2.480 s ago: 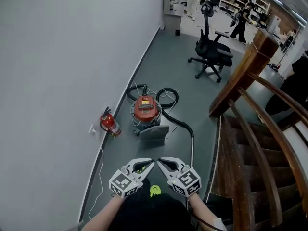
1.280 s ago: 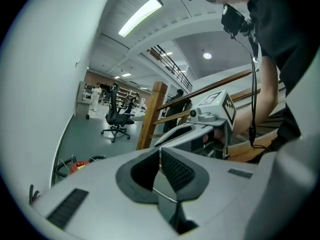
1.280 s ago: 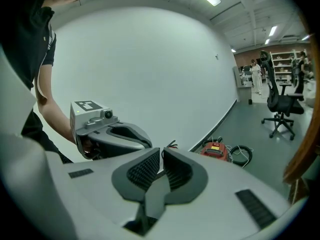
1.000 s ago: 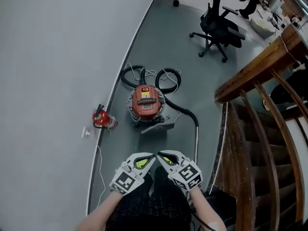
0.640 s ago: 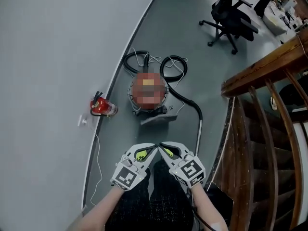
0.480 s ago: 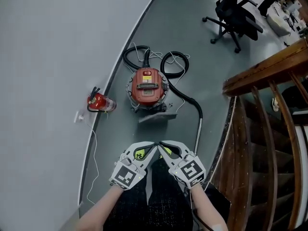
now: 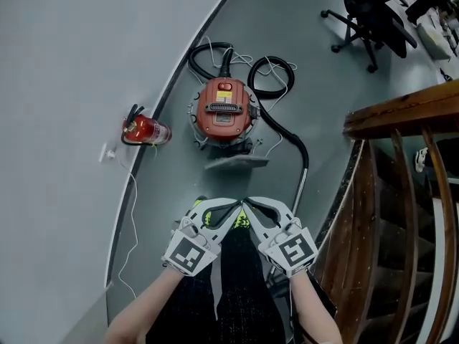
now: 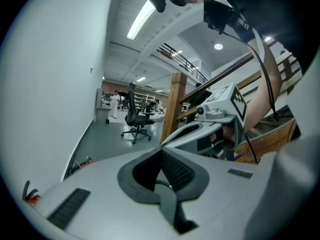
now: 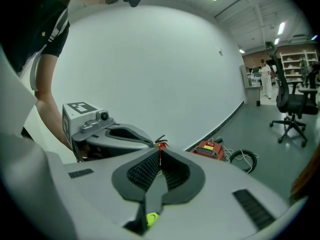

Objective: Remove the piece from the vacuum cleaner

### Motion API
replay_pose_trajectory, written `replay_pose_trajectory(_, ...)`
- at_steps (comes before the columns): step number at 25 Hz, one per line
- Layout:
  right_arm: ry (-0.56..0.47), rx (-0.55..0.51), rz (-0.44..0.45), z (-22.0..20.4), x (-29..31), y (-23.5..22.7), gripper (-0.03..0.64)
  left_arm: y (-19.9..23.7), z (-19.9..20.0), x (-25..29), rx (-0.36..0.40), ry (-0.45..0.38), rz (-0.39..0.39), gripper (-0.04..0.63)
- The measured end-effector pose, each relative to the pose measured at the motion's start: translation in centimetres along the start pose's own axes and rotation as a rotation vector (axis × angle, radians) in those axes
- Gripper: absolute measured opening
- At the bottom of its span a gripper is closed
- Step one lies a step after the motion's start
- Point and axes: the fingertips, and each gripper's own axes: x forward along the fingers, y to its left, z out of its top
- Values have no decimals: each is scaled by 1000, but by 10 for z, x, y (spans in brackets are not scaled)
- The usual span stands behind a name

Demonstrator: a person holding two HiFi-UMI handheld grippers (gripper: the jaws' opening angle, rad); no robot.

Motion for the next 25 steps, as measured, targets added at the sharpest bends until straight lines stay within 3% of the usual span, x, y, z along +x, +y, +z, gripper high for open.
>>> replay_pose_trajectory(6, 46, 5, 28, -29, 11, -16, 17, 4, -27, 19, 16, 40, -12, 9)
replay_pose_trajectory(13, 27, -109, 89, -49, 37, -32, 17, 19, -61, 35, 1, 49, 15, 9)
replay_pose_trajectory(21, 133, -144, 115, -88, 55, -42, 18, 28, -91, 51, -1, 49, 14, 9)
replay_pose_trajectory(25, 148, -160, 109, -104, 64, -50, 40, 31, -114, 59, -57, 30, 41, 9)
